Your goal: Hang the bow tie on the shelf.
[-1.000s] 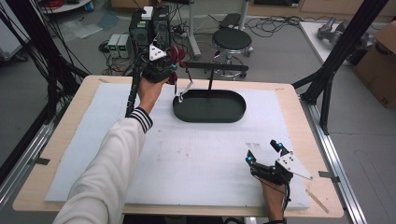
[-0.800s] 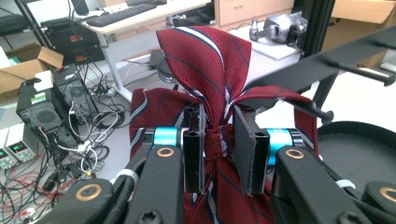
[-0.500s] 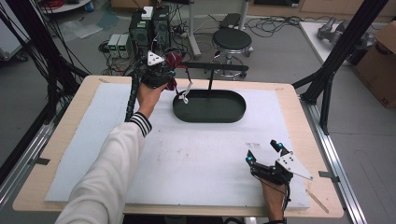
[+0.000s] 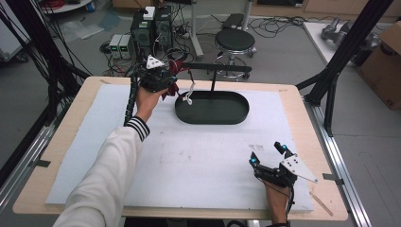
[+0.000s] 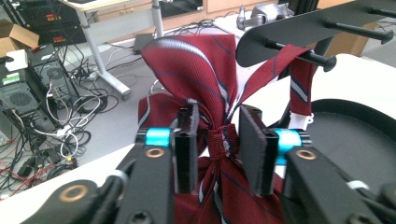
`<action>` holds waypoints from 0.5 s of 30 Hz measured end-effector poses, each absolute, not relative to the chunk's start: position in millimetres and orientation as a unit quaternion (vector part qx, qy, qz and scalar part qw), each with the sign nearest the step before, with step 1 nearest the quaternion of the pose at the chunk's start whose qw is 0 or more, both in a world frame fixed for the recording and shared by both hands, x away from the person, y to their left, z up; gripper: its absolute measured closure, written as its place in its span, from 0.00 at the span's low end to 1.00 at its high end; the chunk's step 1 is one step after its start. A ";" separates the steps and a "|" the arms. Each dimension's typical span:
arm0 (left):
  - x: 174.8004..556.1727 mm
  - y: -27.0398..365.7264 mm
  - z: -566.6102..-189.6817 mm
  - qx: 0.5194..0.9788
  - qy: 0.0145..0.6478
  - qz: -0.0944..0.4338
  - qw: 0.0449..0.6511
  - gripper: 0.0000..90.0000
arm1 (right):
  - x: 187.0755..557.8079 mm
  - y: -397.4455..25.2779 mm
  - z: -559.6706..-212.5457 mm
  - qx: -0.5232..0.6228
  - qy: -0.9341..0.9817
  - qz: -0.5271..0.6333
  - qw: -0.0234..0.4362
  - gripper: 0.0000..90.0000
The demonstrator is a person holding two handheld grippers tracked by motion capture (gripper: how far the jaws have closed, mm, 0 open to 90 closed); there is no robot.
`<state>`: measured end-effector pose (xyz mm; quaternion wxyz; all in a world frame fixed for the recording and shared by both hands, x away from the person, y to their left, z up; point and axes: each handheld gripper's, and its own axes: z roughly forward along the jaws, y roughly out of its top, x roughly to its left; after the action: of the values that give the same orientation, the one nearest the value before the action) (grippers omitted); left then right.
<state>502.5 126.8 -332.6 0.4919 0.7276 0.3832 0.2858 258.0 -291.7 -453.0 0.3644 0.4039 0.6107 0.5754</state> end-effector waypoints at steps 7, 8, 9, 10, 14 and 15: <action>494.5 126.4 -329.8 0.733 0.384 0.287 0.482 0.62 | 257.6 -293.0 -453.2 0.407 0.605 0.583 0.359 0.04; 492.4 127.1 -329.5 0.731 0.382 0.287 0.486 0.55 | 257.4 -293.7 -453.2 0.411 0.604 0.584 0.353 0.04; 490.3 128.0 -329.1 0.731 0.381 0.282 0.492 0.49 | 257.7 -294.6 -453.4 0.410 0.602 0.587 0.354 0.04; 488.5 128.7 -328.7 0.728 0.377 0.273 0.503 0.44 | 258.0 -295.3 -453.5 0.409 0.599 0.590 0.356 0.04; 474.2 135.7 -328.5 0.732 0.332 0.256 0.537 0.25 | 260.0 -296.5 -453.0 0.411 0.604 0.589 0.344 0.04; 469.6 139.2 -328.5 0.732 0.322 0.253 0.545 0.24 | 260.1 -296.5 -452.9 0.413 0.606 0.589 0.340 0.04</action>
<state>469.6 139.2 -328.5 0.5452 0.7316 0.3220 0.2527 260.1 -296.5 -452.9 0.3405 0.4129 0.6055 0.5890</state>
